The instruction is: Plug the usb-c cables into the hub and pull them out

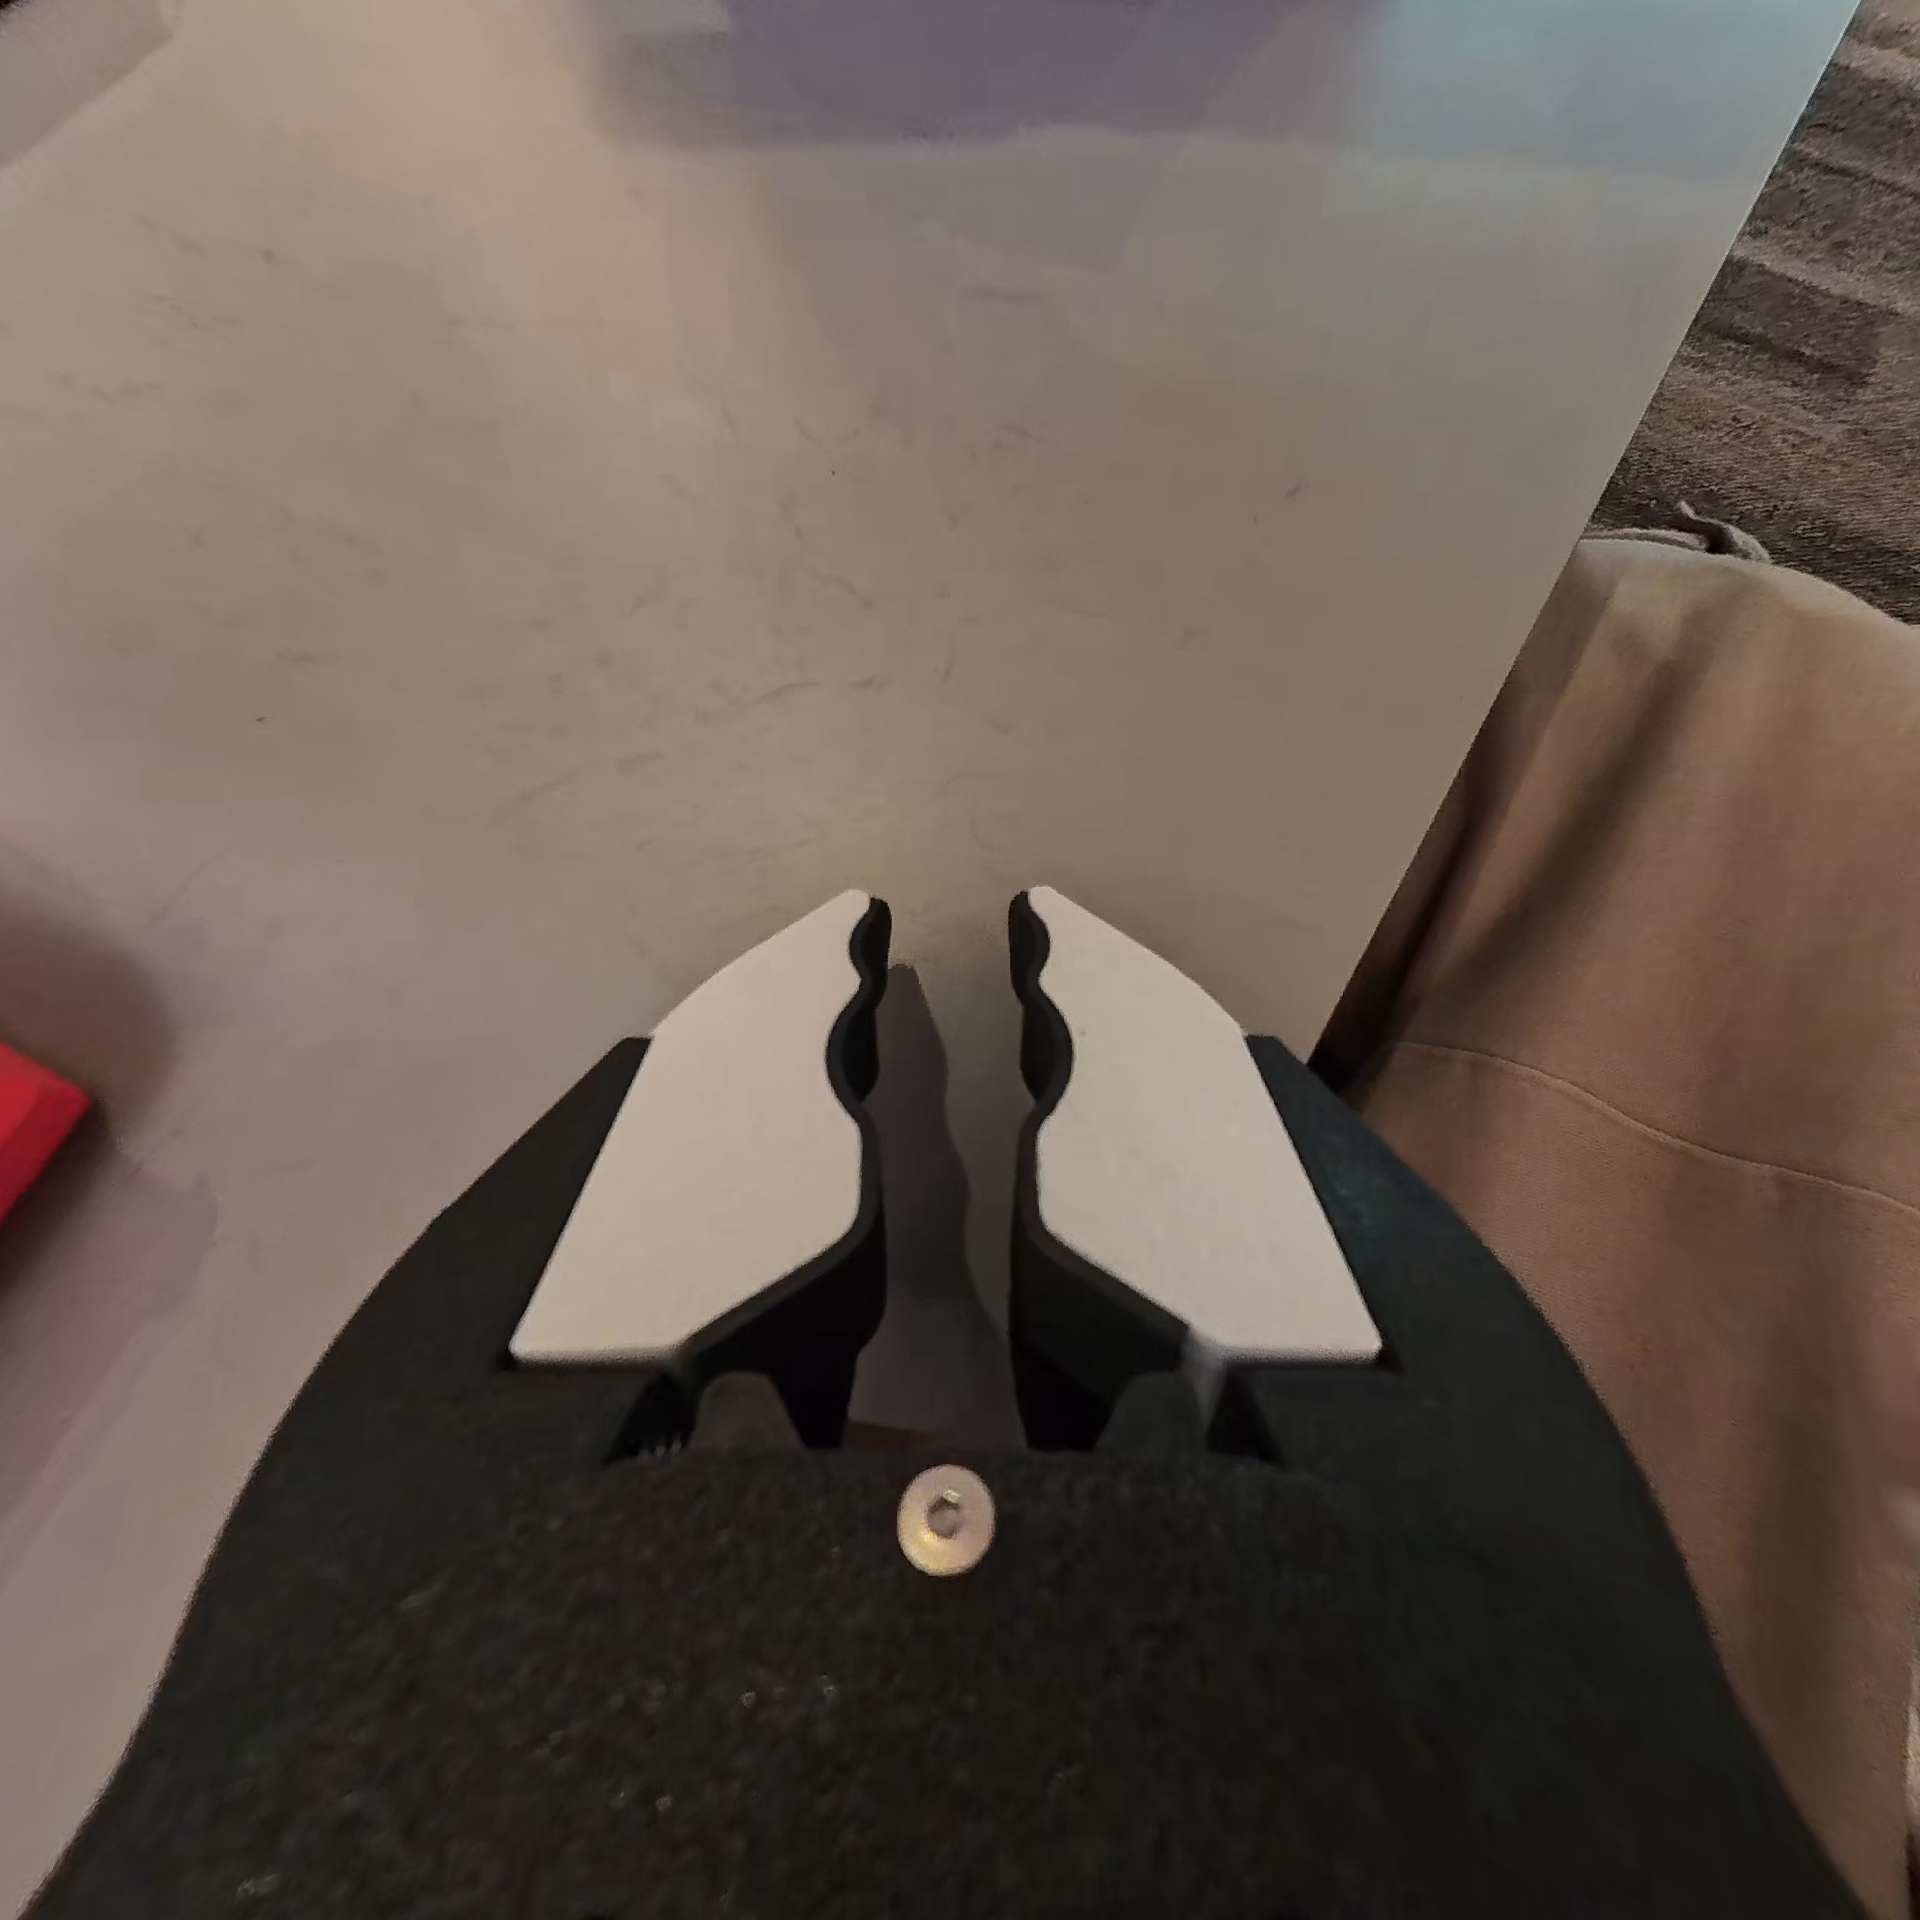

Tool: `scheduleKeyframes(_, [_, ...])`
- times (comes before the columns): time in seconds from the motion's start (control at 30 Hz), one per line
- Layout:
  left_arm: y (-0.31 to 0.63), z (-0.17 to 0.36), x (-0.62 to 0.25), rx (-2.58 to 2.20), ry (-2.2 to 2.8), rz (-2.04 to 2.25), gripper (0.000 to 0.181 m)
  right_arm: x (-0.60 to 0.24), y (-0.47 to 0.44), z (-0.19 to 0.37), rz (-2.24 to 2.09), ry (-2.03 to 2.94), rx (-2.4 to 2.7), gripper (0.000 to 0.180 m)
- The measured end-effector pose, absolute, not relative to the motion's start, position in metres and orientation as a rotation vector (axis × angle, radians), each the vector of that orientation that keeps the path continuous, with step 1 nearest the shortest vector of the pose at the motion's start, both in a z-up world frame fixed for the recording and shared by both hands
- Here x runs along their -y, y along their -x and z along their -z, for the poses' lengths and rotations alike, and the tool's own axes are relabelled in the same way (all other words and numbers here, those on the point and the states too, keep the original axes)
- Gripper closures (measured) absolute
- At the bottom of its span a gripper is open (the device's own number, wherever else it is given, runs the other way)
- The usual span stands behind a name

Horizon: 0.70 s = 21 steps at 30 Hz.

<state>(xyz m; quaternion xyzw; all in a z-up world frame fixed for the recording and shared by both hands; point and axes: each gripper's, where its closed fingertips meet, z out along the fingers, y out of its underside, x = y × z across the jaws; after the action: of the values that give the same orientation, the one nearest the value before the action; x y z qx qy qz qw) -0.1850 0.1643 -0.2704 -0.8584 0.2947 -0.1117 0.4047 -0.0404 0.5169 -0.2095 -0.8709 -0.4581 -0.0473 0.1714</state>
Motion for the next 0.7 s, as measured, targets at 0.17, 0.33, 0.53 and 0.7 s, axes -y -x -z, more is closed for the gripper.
scheduleKeyframes(0.17, [0.188, 0.27, -0.165, -0.73, 2.167, 0.281, 0.159, -0.527, 0.042, 0.192, 0.078, 2.455, 1.223, 0.168])
scheduleKeyframes(0.33, [0.188, 0.27, -0.165, -0.726, 2.171, 0.296, 0.159, -0.538, 0.033, 0.149, 0.013, 2.362, 1.182, 0.18])
scheduleKeyframes(0.53, [0.182, 0.273, -0.162, -0.757, 2.177, 0.307, 0.159, -0.523, 0.048, 0.147, -0.208, 2.34, 1.192, 0.14])
scheduleKeyframes(0.7, [0.176, 0.276, -0.16, -0.8, 2.181, 0.296, 0.159, -0.529, 0.056, 0.197, 0.08, 2.394, 1.223, 0.106])
